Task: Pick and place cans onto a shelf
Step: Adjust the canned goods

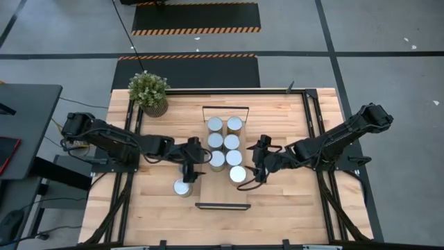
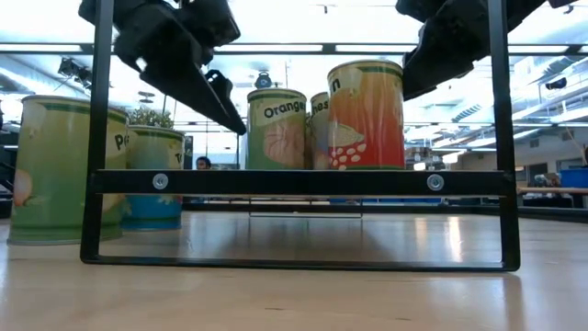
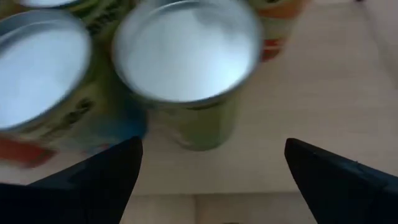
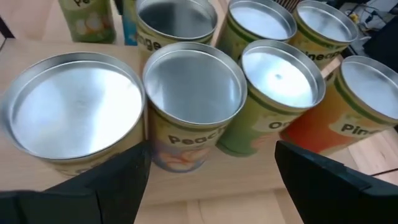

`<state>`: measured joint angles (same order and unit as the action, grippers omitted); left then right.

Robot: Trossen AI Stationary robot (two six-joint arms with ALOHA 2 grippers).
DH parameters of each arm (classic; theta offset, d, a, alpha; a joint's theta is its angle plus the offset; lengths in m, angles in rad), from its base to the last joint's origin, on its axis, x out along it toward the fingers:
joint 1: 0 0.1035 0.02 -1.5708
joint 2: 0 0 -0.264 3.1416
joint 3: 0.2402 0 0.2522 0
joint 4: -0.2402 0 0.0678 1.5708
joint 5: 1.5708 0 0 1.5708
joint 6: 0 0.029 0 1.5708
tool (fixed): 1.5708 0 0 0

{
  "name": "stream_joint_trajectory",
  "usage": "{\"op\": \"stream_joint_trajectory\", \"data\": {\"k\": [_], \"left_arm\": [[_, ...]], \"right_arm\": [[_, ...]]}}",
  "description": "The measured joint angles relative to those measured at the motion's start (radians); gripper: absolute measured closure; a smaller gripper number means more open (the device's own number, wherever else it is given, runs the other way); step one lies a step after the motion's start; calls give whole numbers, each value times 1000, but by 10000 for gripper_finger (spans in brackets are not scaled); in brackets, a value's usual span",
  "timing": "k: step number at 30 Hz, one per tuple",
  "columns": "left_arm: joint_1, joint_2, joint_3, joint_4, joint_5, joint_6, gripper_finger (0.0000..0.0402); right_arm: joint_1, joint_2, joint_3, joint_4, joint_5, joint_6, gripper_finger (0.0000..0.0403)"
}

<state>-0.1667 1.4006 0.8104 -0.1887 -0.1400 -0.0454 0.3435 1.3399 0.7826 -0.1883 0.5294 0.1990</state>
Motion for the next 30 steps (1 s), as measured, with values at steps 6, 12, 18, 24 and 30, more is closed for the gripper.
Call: {"op": "stream_joint_trajectory", "data": {"k": [6, 12, 18, 24, 30], "left_arm": [[-1, 0, 0, -3, -70, -28, 2], [-1, -6, 0, -21, -69, -31, 2], [-6, -9, 0, -18, -73, -123, 2], [-41, -8, 0, 6, -91, -194, 2], [-81, -8, 0, 16, -208, -235, 2]], "right_arm": [[-15, 0, 0, 20, 7, -17, 53], [-46, 0, 0, 44, 9, -23, 53], [-53, 2, -1, 90, -20, -38, 53], [-51, 3, -1, 95, -22, -37, 53], [-9, 1, 11, 76, 3, -112, 53]]}}
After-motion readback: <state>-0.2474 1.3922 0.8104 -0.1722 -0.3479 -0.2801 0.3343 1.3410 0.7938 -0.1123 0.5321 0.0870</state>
